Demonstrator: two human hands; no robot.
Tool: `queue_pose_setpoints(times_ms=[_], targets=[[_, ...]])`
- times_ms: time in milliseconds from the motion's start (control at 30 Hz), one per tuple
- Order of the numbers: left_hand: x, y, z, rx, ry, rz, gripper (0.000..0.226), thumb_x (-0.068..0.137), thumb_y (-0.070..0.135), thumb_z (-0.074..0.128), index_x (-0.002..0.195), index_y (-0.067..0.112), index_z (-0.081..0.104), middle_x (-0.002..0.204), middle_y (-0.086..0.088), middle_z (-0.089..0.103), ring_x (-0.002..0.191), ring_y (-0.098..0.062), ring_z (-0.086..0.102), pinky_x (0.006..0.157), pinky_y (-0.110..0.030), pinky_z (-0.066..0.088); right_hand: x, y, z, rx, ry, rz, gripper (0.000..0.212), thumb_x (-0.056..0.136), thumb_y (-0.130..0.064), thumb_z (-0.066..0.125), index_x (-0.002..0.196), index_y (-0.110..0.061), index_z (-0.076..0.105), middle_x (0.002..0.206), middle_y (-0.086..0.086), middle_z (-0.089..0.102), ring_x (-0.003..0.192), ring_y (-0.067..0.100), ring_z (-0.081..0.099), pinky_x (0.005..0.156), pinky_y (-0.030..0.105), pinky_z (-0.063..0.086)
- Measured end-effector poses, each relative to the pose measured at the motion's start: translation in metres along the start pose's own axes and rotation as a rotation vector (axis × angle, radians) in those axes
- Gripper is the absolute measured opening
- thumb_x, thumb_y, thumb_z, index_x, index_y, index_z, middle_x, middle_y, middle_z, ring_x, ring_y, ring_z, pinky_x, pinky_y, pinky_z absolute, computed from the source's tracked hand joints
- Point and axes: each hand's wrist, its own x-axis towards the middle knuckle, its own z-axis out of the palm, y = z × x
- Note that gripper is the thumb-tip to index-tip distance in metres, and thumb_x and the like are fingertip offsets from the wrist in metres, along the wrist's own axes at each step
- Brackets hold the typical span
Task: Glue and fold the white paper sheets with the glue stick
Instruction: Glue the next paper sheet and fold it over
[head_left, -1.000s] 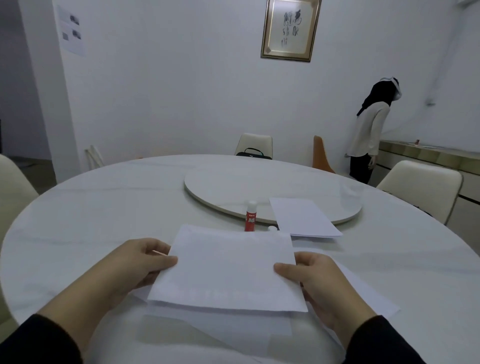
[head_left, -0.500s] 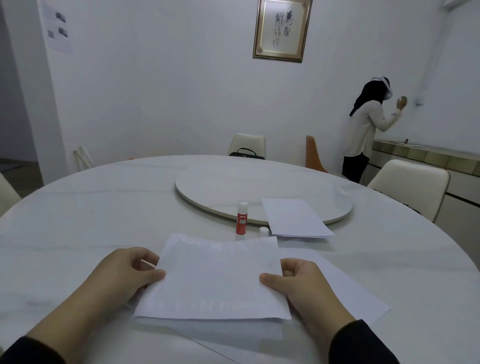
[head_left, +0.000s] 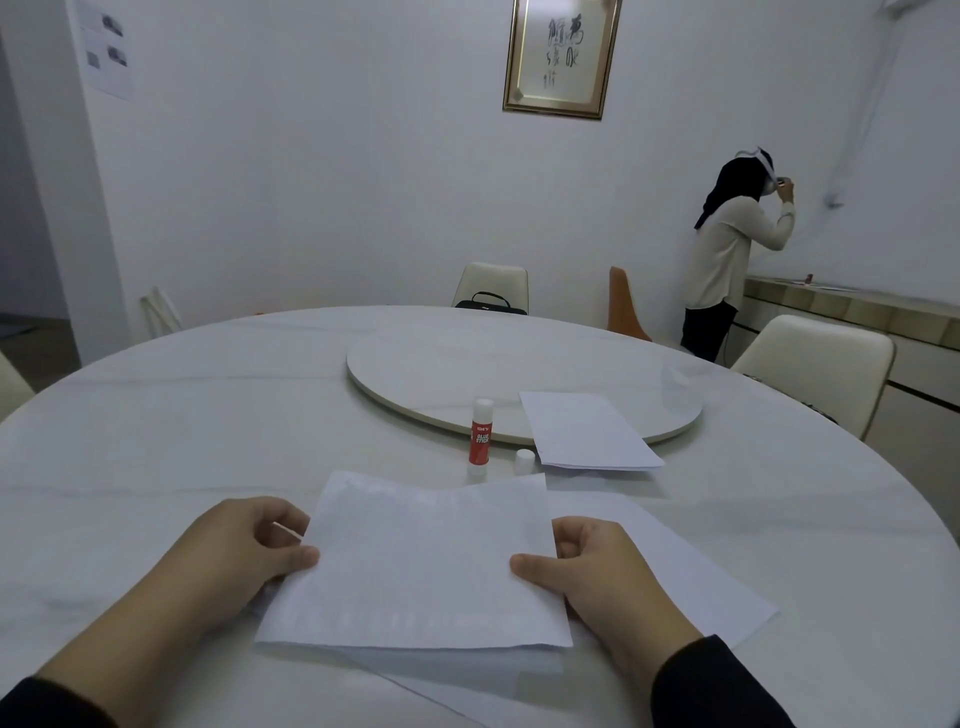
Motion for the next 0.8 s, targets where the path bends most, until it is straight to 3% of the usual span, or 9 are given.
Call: queue_pose_setpoints(times_ms=[100, 200, 400, 500, 633, 800], targets=[[0.0006, -0.0023, 0.0, 0.025, -0.007, 0.008, 0.007, 0.077, 0.009, 0.074, 0.08, 0.012, 0.069, 0.068, -0.005, 0.072, 0.052, -0.018, 0.058, 0.051, -0.024, 0.045, 0.0011, 0.0012, 0.0003, -0.025, 0.003, 0.0, 0.018, 0.074, -0.004, 0.075, 0.092, -0.009, 0.073, 0.082, 0.005, 0.078, 0.078, 0.024, 0.075, 0.078, 0.042, 0.059], [0.0012, -0.0036, 0.0004, 0.036, 0.001, 0.018, 0.007, 0.077, 0.009, 0.073, 0.079, 0.013, 0.069, 0.069, -0.004, 0.071, 0.052, -0.017, 0.058, 0.051, -0.024, 0.043, 0.002, 0.002, 0.0005, -0.047, 0.004, 0.0, 0.018, 0.074, -0.005, 0.075, 0.092, -0.011, 0.072, 0.082, 0.003, 0.078, 0.077, 0.021, 0.075, 0.064, 0.029, 0.056], [0.0037, -0.0085, 0.0016, 0.101, 0.022, 0.048, 0.009, 0.076, 0.013, 0.075, 0.077, 0.019, 0.068, 0.069, 0.002, 0.07, 0.06, -0.016, 0.06, 0.059, -0.027, 0.043, 0.0013, 0.0019, 0.0009, -0.091, 0.021, -0.008, 0.019, 0.073, -0.006, 0.076, 0.091, -0.011, 0.072, 0.08, 0.001, 0.078, 0.071, 0.016, 0.074, 0.052, 0.02, 0.05], [0.005, -0.0088, 0.0032, 0.126, 0.036, 0.06, 0.01, 0.076, 0.014, 0.074, 0.078, 0.021, 0.068, 0.073, 0.002, 0.071, 0.068, -0.017, 0.063, 0.06, -0.028, 0.042, 0.0011, 0.0013, 0.0008, -0.122, 0.022, -0.018, 0.02, 0.073, -0.007, 0.076, 0.092, -0.012, 0.072, 0.081, 0.0, 0.078, 0.073, 0.016, 0.074, 0.057, 0.023, 0.053], [0.0049, -0.0087, 0.0051, 0.164, 0.051, 0.084, 0.01, 0.076, 0.013, 0.074, 0.078, 0.021, 0.067, 0.072, 0.004, 0.068, 0.071, -0.014, 0.061, 0.059, -0.024, 0.039, 0.0004, 0.0007, 0.002, -0.172, 0.022, -0.03, 0.023, 0.073, -0.007, 0.077, 0.095, -0.012, 0.071, 0.084, -0.001, 0.078, 0.076, 0.015, 0.074, 0.074, 0.033, 0.06], [0.0053, -0.0096, 0.0062, 0.213, 0.067, 0.107, 0.012, 0.076, 0.015, 0.074, 0.077, 0.024, 0.066, 0.074, 0.005, 0.067, 0.075, -0.011, 0.06, 0.06, -0.022, 0.038, 0.0004, 0.0005, 0.003, -0.263, 0.025, -0.052, 0.023, 0.072, -0.013, 0.077, 0.094, -0.017, 0.071, 0.086, -0.004, 0.077, 0.078, 0.012, 0.073, 0.078, 0.033, 0.06]])
